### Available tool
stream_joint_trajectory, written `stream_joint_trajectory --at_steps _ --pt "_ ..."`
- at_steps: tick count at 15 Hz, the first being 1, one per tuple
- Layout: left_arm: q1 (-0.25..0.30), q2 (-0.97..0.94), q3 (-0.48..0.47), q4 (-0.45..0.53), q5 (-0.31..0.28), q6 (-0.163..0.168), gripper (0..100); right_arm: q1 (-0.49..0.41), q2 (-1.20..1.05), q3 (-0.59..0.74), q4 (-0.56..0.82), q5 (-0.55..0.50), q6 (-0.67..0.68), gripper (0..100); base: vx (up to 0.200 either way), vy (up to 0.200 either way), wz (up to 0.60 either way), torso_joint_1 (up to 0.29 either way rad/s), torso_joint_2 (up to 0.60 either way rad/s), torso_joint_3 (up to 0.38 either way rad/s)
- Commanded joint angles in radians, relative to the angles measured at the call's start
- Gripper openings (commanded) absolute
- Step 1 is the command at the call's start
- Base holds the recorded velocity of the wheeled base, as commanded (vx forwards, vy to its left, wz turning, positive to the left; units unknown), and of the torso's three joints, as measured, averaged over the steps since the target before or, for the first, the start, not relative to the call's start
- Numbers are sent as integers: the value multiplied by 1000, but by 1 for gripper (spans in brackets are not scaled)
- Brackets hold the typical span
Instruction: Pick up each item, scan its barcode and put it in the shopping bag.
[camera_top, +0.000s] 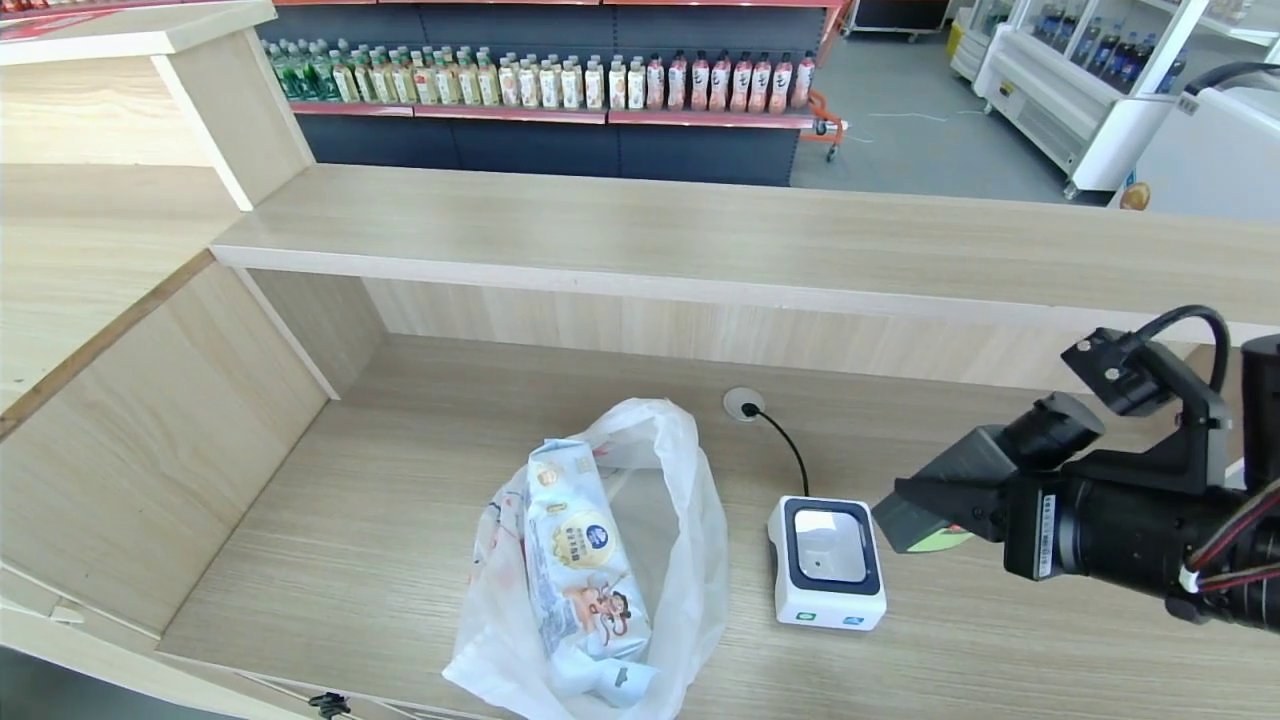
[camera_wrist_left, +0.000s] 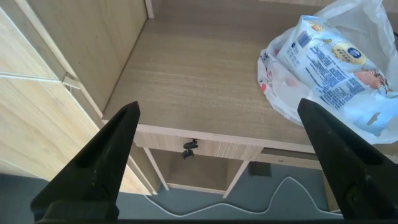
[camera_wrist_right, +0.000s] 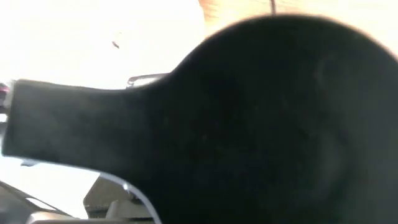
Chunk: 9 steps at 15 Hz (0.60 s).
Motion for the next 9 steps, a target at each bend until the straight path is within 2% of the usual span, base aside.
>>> stream_joint_trajectory --at_steps 1,3,4,6,9 --pt "1 0 0 0 0 0 100 -19 13 -11 -1 9 50 0 0 0 0 0 0 0" --pt "1 0 0 0 0 0 100 -22 48 -12 3 9 215 0 0 0 0 0 0 0" --pt "1 0 0 0 0 0 100 -22 51 -12 3 6 231 0 0 0 0 0 0 0" --pt "1 0 0 0 0 0 100 -19 84 -7 16 10 380 0 0 0 0 0 0 0" --pt "1 0 0 0 0 0 100 -20 130 -7 11 24 498 0 0 0 0 0 0 0"
